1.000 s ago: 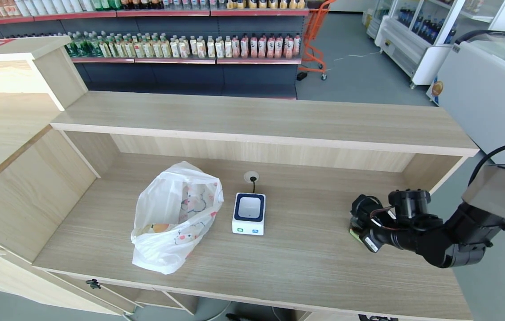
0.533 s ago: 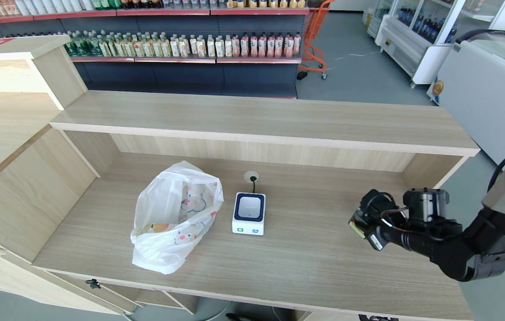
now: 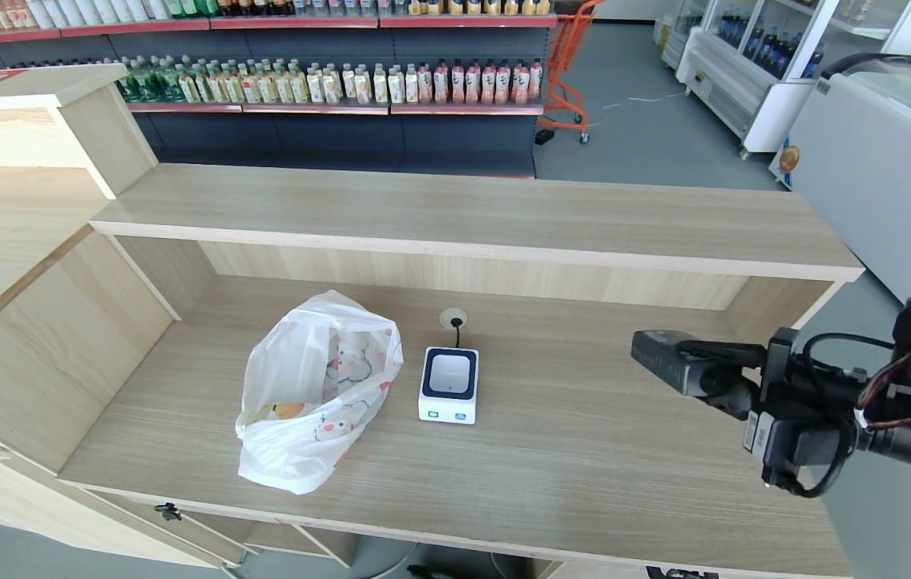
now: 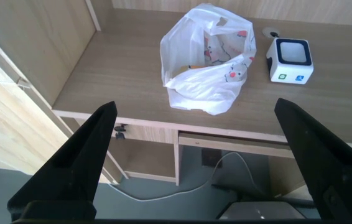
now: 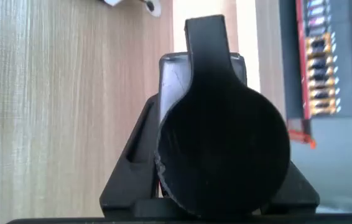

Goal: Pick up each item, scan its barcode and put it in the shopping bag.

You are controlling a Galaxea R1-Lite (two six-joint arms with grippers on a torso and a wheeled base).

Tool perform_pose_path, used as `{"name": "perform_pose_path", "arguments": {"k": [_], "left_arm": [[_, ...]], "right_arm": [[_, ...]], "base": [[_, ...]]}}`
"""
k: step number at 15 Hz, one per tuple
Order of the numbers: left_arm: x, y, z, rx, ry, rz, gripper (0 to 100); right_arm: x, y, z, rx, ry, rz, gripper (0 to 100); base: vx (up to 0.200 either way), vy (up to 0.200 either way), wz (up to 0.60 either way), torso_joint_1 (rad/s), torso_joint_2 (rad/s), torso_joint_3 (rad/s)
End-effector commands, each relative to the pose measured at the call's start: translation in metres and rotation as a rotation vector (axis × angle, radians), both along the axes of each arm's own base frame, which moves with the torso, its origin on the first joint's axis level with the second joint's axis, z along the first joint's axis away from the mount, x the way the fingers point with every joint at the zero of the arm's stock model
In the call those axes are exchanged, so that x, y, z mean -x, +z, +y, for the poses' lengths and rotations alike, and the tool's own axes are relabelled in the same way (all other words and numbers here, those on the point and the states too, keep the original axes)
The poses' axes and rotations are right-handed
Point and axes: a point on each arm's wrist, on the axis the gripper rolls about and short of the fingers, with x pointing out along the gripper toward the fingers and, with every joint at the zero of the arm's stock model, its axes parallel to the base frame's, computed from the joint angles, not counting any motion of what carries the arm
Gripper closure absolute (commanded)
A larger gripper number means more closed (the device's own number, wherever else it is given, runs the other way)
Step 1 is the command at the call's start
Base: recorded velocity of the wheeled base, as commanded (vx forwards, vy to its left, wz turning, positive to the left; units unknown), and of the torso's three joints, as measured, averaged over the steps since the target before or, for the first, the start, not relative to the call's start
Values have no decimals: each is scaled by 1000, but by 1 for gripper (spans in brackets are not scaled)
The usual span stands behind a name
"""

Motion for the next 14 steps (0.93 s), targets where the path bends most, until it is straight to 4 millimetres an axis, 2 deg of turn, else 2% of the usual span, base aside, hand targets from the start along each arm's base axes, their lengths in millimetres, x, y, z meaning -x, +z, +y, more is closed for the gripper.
{"name": "perform_pose_path", "arguments": {"k": [1, 2, 4, 6, 8, 10, 14], "left_arm": [[0, 0, 0, 0, 1, 1, 0], [0, 0, 0, 0, 1, 1, 0], [0, 0, 0, 0, 1, 1, 0], [0, 0, 0, 0, 1, -1, 0], [0, 0, 0, 0, 1, 1, 0], [0, 0, 0, 0, 1, -1, 0], [0, 0, 0, 0, 1, -1, 0]], "right_arm": [[19, -1, 33, 113, 402, -170, 100], [31, -15, 46, 164, 565, -171, 100], [44, -31, 46, 247, 663, -126, 100], [50, -34, 47, 310, 719, -223, 100], [52, -33, 59, 307, 814, -316, 100], [53, -32, 62, 308, 852, -381, 100], [61, -32, 71, 304, 914, -432, 100]], "base": [[0, 0, 0, 0, 0, 0], [0, 0, 0, 0, 0, 0], [0, 0, 0, 0, 0, 0], [0, 0, 0, 0, 0, 0], [0, 0, 0, 0, 0, 0], [0, 0, 0, 0, 0, 0], [0, 0, 0, 0, 0, 0]]}}
